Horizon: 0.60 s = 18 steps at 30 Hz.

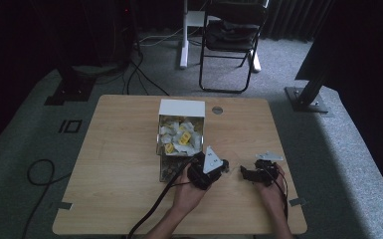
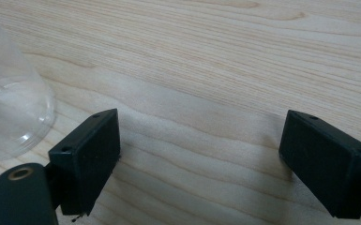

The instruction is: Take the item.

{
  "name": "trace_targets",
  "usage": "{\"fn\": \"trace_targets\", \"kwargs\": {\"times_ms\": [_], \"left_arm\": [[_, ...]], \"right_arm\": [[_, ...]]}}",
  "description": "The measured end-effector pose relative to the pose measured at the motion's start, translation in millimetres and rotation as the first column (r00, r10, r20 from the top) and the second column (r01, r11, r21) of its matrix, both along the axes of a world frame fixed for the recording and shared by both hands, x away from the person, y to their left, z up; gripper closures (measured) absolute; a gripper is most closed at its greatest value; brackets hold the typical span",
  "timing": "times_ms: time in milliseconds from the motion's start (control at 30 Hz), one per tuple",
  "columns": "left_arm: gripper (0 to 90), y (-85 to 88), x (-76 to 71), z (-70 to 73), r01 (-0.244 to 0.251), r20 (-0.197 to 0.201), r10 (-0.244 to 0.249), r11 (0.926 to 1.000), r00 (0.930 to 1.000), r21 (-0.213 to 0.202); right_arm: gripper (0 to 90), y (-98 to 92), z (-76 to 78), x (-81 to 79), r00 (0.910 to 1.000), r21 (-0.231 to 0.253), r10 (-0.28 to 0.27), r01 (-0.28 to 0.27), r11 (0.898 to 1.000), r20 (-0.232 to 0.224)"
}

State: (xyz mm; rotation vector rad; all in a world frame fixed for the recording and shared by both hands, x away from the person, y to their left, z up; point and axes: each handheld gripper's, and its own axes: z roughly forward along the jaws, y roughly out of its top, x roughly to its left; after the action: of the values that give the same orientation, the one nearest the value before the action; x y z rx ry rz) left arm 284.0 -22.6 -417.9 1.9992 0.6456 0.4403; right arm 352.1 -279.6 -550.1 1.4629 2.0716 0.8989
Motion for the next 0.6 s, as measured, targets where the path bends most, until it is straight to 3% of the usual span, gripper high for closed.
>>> {"fn": "trace_targets", "kwargs": {"times_ms": [600], "left_arm": [[90.0, -14.7, 14.4, -3.1, -0.017, -0.003, 0.017, 0.9998, 0.9999, -0.01]], "right_arm": [[12.5, -1.3, 0.0, -0.5, 1.0, -0.001, 0.007, -0.007, 1.0, 0.001]]}}
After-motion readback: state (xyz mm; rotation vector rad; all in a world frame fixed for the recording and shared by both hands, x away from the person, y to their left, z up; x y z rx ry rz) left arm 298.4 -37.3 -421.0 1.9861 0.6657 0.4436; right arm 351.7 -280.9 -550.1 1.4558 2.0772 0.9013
